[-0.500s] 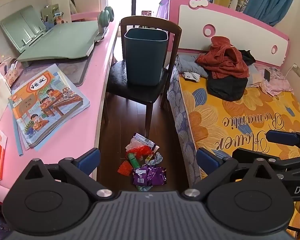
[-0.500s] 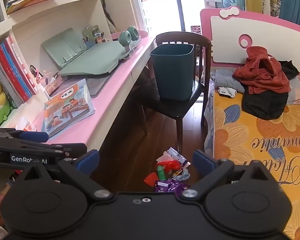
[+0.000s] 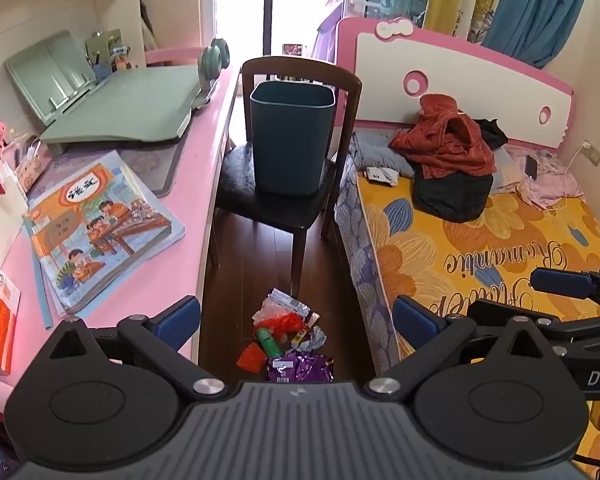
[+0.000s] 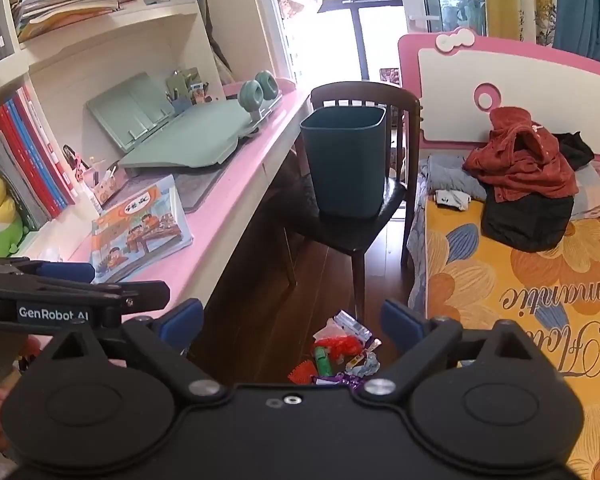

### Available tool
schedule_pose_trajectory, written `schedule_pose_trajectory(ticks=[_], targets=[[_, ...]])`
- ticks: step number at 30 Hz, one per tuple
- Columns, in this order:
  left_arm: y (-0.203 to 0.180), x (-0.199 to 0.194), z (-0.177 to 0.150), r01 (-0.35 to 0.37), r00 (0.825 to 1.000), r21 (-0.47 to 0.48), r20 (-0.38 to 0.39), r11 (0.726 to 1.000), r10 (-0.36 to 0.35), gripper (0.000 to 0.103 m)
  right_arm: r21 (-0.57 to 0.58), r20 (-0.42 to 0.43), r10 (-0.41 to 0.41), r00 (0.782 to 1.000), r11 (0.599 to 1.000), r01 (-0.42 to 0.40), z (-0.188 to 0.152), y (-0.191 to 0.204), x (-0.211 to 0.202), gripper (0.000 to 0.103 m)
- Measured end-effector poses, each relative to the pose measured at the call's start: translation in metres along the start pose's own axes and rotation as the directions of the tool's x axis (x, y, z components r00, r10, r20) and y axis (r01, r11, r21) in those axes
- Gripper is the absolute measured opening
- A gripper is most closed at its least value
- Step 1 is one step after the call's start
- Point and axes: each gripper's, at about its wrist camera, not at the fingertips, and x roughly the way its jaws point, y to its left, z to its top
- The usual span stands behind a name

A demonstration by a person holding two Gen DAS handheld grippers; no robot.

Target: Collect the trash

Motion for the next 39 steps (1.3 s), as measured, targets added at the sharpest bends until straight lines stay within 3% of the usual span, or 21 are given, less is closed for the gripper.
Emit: schedule_pose_trajectory(ticks=[15, 39], targets=[[0.004, -0.01, -0.002, 0.051, 0.997, 0.017, 0.056, 0.999, -0.052, 0.103, 0.035, 0.019, -0.056, 0.998, 0.998, 0.056, -0.001, 0.001, -0.001, 0.096], [0.006, -0.013, -0.002, 0.056, 0.996, 0.01, 0.061, 0.998, -0.057, 0.103, 0.012, 0.023, -0.044, 0.999, 0.999, 0.044, 0.002, 0.004, -0.002, 0.096]])
